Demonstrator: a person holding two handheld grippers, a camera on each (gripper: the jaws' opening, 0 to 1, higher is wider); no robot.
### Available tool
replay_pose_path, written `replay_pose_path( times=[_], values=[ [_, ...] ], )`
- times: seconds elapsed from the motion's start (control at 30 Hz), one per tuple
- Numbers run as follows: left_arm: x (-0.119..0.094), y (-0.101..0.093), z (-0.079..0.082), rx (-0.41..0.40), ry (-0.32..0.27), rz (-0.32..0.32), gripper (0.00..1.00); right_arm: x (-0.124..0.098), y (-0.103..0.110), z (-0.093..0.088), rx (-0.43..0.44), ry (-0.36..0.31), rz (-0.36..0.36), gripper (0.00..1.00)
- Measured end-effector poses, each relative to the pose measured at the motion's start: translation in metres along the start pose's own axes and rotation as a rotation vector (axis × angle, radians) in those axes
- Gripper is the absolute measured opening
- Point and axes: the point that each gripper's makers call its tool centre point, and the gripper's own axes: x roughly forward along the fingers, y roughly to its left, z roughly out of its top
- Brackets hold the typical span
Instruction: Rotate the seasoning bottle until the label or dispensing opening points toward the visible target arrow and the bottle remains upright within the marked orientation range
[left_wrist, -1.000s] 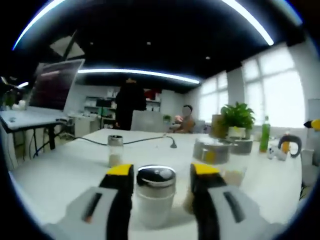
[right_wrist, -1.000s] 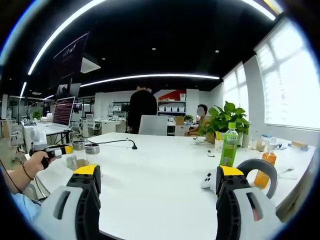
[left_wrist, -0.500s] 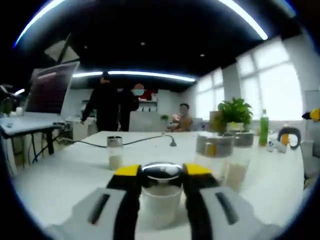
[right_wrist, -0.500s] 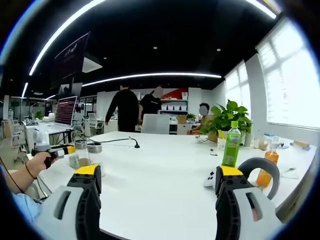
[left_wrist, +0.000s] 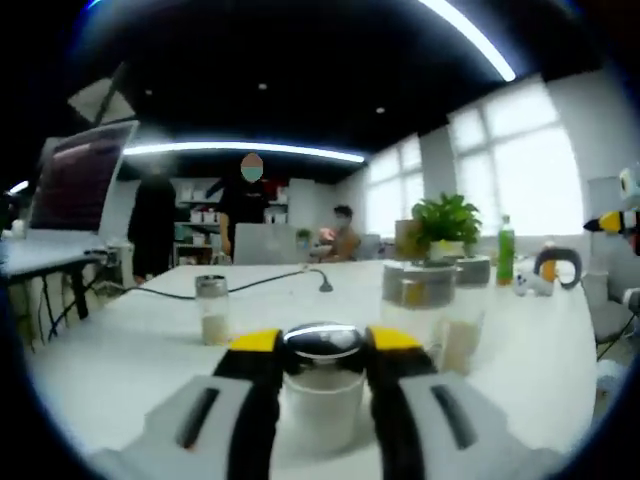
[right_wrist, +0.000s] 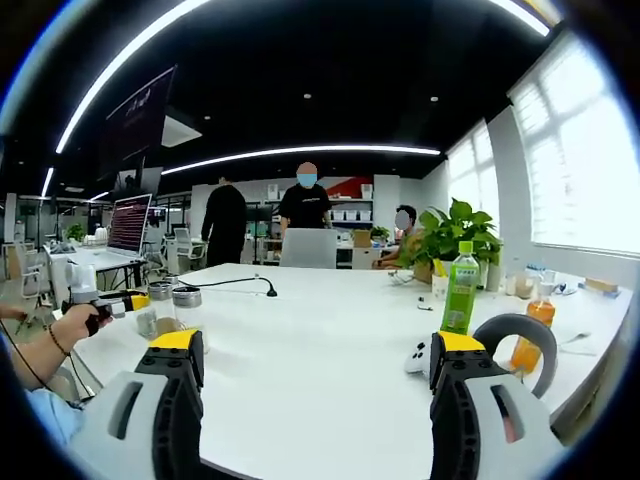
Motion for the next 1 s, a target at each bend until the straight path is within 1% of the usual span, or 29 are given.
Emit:
replay_pose_path(
  times=[0.03,0.07,0.13,0.3,0.4,0.47,0.5,0.6,0.67,0.77,0.87,0.93,1.0],
  values=[
    [0.0,0.0,0.0,0.002,0.006,-0.017,0.33,0.001,0.0,-0.001,0.001,0.002,0.002,0.97],
    [0.0,-0.003,-0.001,0.025,0.022,-0.042,0.33,0.002,0.001,-0.002,0.004,0.006,0.005,0.97],
    [0.001,-0.002,-0.001,0.024,0.033,-0.062,0.33,0.003,0.002,-0.004,0.009,0.014,0.011,0.97],
    [0.002,-0.002,-0.002,0.01,0.022,-0.135,0.33,0.003,0.005,-0.005,0.005,0.021,0.026,0.97],
    [0.002,-0.004,-0.002,0.002,0.022,-0.2,0.33,0.0,0.005,-0.003,0.005,0.015,0.026,0.96],
    [0.002,-0.006,-0.002,0.002,0.03,-0.246,0.34,-0.001,0.004,-0.002,0.007,0.011,0.022,0.96],
    [0.001,-0.007,-0.002,0.0,0.035,-0.279,0.34,-0.001,0.002,-0.001,0.009,0.009,0.016,0.96],
    [0.001,-0.008,-0.003,-0.003,0.036,-0.347,0.34,-0.003,-0.003,-0.001,0.012,0.008,0.003,0.96],
    [0.001,-0.009,-0.003,0.012,0.034,-0.367,0.34,-0.005,-0.005,0.001,0.015,0.004,-0.004,0.96],
    [0.0,-0.01,-0.004,-0.001,0.03,-0.425,0.34,-0.006,-0.006,0.003,0.012,-0.005,-0.01,0.96],
    [-0.001,-0.012,-0.005,-0.016,0.042,-0.483,0.34,-0.005,-0.004,0.001,0.012,0.004,-0.002,0.96],
    [-0.001,-0.012,-0.005,-0.011,0.05,-0.508,0.34,-0.005,-0.004,0.0,0.015,0.007,0.0,0.96],
    [-0.002,-0.014,-0.006,-0.007,0.057,-0.548,0.34,-0.005,-0.003,-0.001,0.012,0.008,0.001,0.96]
  ],
)
